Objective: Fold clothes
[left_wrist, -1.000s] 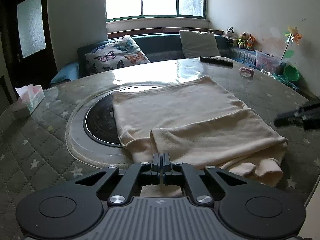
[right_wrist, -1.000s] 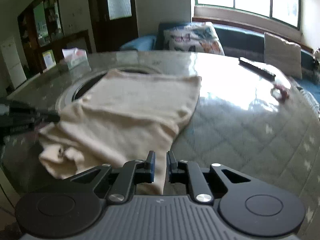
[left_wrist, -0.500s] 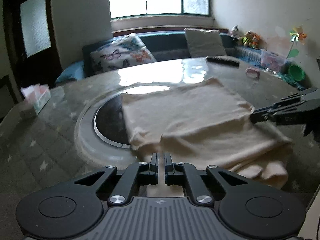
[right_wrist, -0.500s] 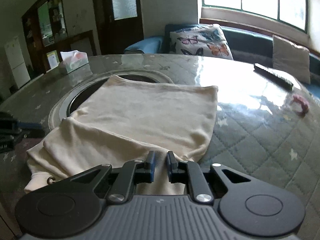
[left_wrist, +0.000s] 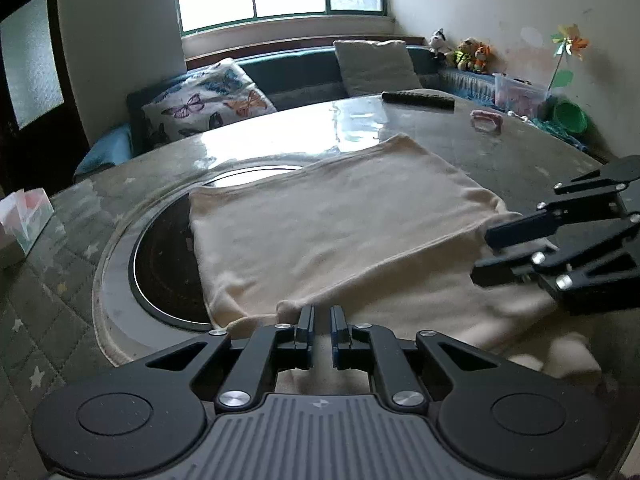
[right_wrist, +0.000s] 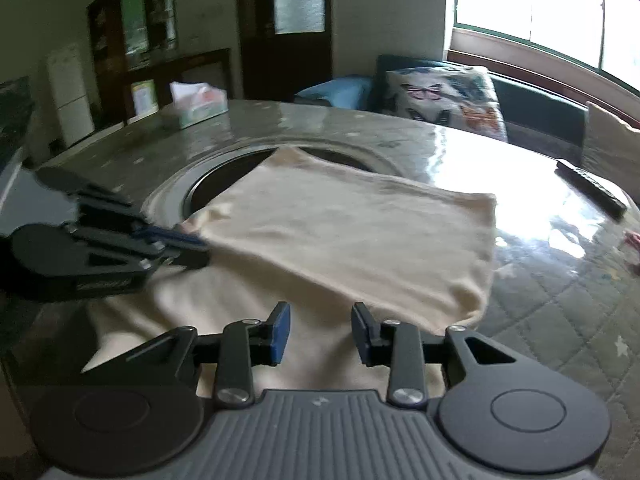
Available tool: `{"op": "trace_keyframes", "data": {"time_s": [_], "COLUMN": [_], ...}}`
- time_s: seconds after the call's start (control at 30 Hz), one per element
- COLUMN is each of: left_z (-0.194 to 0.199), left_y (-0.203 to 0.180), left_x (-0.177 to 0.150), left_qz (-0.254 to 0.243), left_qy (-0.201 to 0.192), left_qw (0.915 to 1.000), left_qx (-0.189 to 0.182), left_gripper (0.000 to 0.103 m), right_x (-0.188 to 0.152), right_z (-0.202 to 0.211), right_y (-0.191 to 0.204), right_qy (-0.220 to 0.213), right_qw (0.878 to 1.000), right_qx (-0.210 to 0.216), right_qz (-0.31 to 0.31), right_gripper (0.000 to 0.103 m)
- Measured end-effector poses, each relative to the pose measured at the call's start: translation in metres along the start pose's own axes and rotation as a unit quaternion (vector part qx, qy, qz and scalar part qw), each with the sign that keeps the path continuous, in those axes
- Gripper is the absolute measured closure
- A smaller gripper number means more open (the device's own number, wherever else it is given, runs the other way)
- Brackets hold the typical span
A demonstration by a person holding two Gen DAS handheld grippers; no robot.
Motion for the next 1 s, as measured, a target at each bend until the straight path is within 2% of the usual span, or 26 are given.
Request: {"op": "trace_keyframes", "data": {"time_s": [0.07, 0.2, 0.33, 0.4, 0.47, 0.6, 0.7, 1.0], "left_z": [0.004, 0.013, 0.028, 0.036, 0.046, 0.063, 0.075, 0.083], "left_y": [0.001, 0.003, 0.003, 0.003, 0.001, -0.002, -0.010, -0.044], "left_x": [-0.002, -0.007, -0.010, -0.012, -0.015, -0.023, -0.029, -0.044], "left_qz": [-0.005, -0.009, -0.015, -0.023, -0.031, -0.054, -0.088, -0.172], "left_qy": [-0.002, -0.003, -0.007, -0.010, -0.009, -0.005, -0.007, -0.025], "left_qw": [1.0000, 0.9999, 0.9998, 0.9996, 0.9994, 0.9984, 0.9961, 0.9841], "left_qx": [0.003, 0.008, 0.013, 0.014, 0.015, 0.014, 0.008, -0.038], "left_gripper": [0.071, 0.068, 0.059, 0.051, 0.048, 0.048, 0.048, 0.047], "right_x": [-0.004, -0.012, -0.012, -0.011, -0.013, -0.023, -0.024, -0.028], "right_z": [0.005, 0.017, 0.037, 0.045, 0.050, 0.053, 0.060, 0.062], "right_y": [0.005, 0.015, 0.013, 0.009, 0.003, -0.001, 0.002, 0.003], "right_qy": [0.004, 0.010, -0.001, -0.008, -0.010, 0.004, -0.002, -0.001], "right_qw": [1.000, 1.000, 1.000, 1.000, 1.000, 1.000, 1.000, 1.000], "right_qx": [0.008, 0.020, 0.013, 0.003, -0.005, -0.007, -0.001, 0.008], "right_qz": [0.005, 0.013, 0.009, 0.003, -0.006, -0.026, -0.021, -0.025], "right_gripper": [0.066, 0.066, 0.066, 0.066, 0.066, 0.065, 0.065, 0.064]}}
Point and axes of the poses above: each gripper's, at about its wrist camera, not at the fingertips, and z roughly against the way its jaws point, y to its left, x to its top, the point moved 2 cm from there along -z, roughly the way its jaws point, and after that the axes turned 15 degrees about -y, right-handed, at the moved point
